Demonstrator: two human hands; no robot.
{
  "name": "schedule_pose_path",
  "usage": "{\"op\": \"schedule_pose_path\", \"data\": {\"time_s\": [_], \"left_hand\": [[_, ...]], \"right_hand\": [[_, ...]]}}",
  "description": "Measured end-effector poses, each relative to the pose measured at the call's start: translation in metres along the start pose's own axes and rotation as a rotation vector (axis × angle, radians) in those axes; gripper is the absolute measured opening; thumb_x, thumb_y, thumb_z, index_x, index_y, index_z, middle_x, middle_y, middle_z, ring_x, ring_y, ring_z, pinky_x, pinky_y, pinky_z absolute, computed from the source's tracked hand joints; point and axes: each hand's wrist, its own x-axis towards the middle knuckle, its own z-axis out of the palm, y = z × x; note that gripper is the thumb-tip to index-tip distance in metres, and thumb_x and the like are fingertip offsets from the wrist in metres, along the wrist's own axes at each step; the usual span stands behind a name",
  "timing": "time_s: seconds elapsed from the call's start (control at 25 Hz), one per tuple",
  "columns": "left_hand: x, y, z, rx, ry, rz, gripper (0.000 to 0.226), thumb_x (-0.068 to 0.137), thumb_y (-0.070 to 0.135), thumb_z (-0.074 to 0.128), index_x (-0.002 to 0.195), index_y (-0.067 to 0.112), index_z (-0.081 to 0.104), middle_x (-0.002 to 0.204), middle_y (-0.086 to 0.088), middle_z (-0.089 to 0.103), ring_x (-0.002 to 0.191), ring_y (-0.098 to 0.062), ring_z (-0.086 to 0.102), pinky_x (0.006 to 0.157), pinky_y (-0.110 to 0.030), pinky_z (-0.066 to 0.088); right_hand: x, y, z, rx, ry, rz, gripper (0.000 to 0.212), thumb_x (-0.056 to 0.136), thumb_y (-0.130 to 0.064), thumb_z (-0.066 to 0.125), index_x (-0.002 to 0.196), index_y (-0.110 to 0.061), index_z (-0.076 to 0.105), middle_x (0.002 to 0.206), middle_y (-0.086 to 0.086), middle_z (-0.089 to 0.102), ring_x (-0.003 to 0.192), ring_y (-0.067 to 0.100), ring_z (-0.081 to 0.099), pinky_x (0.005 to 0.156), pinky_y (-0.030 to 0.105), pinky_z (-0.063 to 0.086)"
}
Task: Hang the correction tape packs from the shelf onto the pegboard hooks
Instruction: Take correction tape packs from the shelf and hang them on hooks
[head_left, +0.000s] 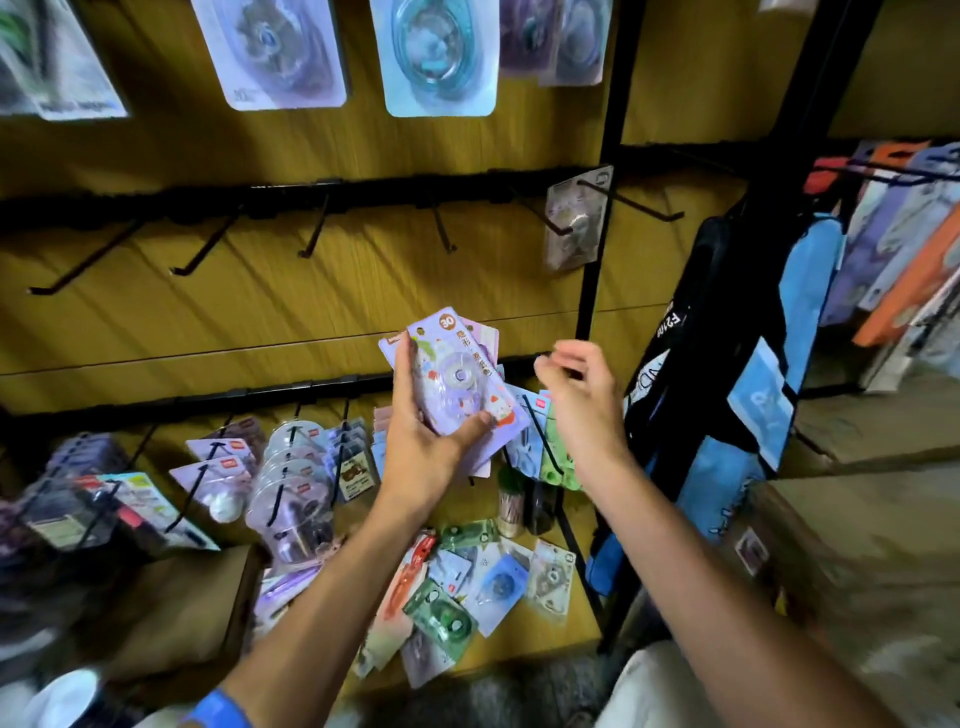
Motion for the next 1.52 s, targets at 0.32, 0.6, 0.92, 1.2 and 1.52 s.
{"op": "schedule_pose_path", "data": {"time_s": [0.32,0.6,0.92,1.2,1.52], "left_hand": [[-0.030,0.026,0.014,0.170,-0.269,0.127,0.104,0.077,0.023,0.075,0.152,0.047,0.007,0.147,0.038,0.030,0.137,-0.003,0.042,0.106,-0.027,0.042],[-0.034,0.045,0.019,-0.066,-0.313,0.059,0.085,0.086,0.006,0.070,0.149,0.043,0.026,0.154,0.009,0.038,0.131,-0.009,0.051,0.102,-0.040,0.050],[-0.027,0.049,0.020,-0.158,-0.068,0.006,0.069,0.086,-0.010,0.063,0.135,0.035,0.047,0.143,0.001,0.050,0.110,-0.003,0.063,0.077,-0.017,0.055],[-0.024,0.044,0.025,-0.119,-0.002,-0.014,0.053,0.088,-0.008,0.063,0.127,0.025,0.052,0.135,-0.006,0.056,0.101,0.004,0.064,0.073,-0.010,0.052],[-0.021,0.043,0.022,-0.096,0.020,-0.043,0.047,0.088,-0.006,0.063,0.129,0.018,0.055,0.128,-0.002,0.058,0.092,0.010,0.064,0.072,-0.013,0.053]], "right_hand": [[-0.063,-0.012,-0.016,-0.336,-0.179,-0.034,0.046,0.076,-0.048,0.074,0.111,-0.029,0.050,0.104,-0.009,0.064,0.093,0.014,0.061,0.076,0.030,0.046],[-0.049,-0.023,-0.039,-0.200,-0.020,0.031,0.043,0.071,-0.050,0.076,0.101,-0.027,0.056,0.101,-0.005,0.067,0.089,0.017,0.066,0.081,0.038,0.054],[-0.035,-0.036,-0.080,-0.128,0.213,-0.099,0.042,0.072,-0.036,0.079,0.101,-0.022,0.054,0.105,-0.001,0.061,0.092,0.018,0.060,0.074,0.035,0.052],[-0.014,-0.070,-0.106,-0.362,0.394,-0.294,0.047,0.075,-0.043,0.072,0.107,-0.018,0.050,0.113,0.000,0.057,0.105,0.023,0.051,0.083,0.036,0.042],[-0.005,-0.070,-0.104,-0.519,0.405,-0.269,0.052,0.075,-0.053,0.069,0.110,-0.017,0.053,0.117,0.002,0.058,0.110,0.027,0.052,0.077,0.032,0.036]]}}
